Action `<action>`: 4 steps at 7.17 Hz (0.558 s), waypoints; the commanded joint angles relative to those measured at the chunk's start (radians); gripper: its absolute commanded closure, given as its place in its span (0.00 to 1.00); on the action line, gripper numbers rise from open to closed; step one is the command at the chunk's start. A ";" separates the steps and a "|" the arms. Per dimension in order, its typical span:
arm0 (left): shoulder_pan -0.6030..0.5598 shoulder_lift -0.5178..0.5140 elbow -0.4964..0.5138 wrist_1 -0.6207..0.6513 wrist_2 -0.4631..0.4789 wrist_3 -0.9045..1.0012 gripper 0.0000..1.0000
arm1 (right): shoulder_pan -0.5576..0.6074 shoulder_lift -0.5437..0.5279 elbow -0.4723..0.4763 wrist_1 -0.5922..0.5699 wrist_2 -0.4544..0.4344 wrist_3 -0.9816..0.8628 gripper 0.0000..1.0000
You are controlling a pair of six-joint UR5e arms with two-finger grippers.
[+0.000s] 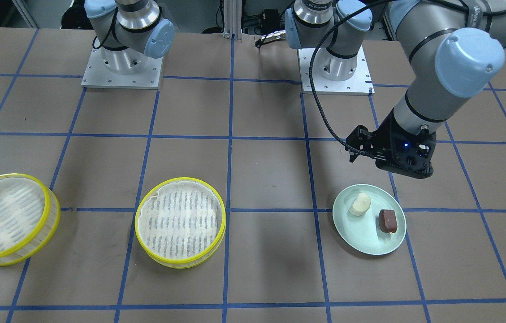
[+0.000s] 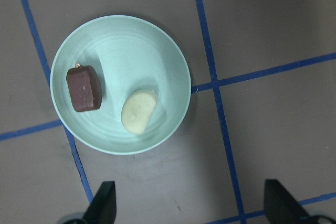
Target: Stack buns with steamer
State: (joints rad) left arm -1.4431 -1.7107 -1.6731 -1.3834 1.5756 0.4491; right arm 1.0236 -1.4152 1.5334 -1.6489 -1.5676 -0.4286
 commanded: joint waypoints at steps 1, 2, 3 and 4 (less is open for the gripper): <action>0.027 -0.050 -0.072 0.093 -0.002 0.200 0.00 | -0.086 0.152 -0.001 -0.159 -0.008 -0.163 0.00; 0.030 -0.076 -0.074 0.095 -0.002 0.264 0.00 | -0.103 0.224 0.001 -0.246 -0.009 -0.208 0.00; 0.032 -0.104 -0.074 0.096 -0.002 0.284 0.00 | -0.108 0.299 0.001 -0.331 -0.009 -0.249 0.00; 0.033 -0.133 -0.074 0.099 0.000 0.284 0.00 | -0.111 0.352 0.001 -0.388 -0.009 -0.266 0.01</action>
State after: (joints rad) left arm -1.4122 -1.8101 -1.7458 -1.2887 1.5743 0.7178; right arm 0.9195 -1.1369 1.5338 -1.9548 -1.5766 -0.6609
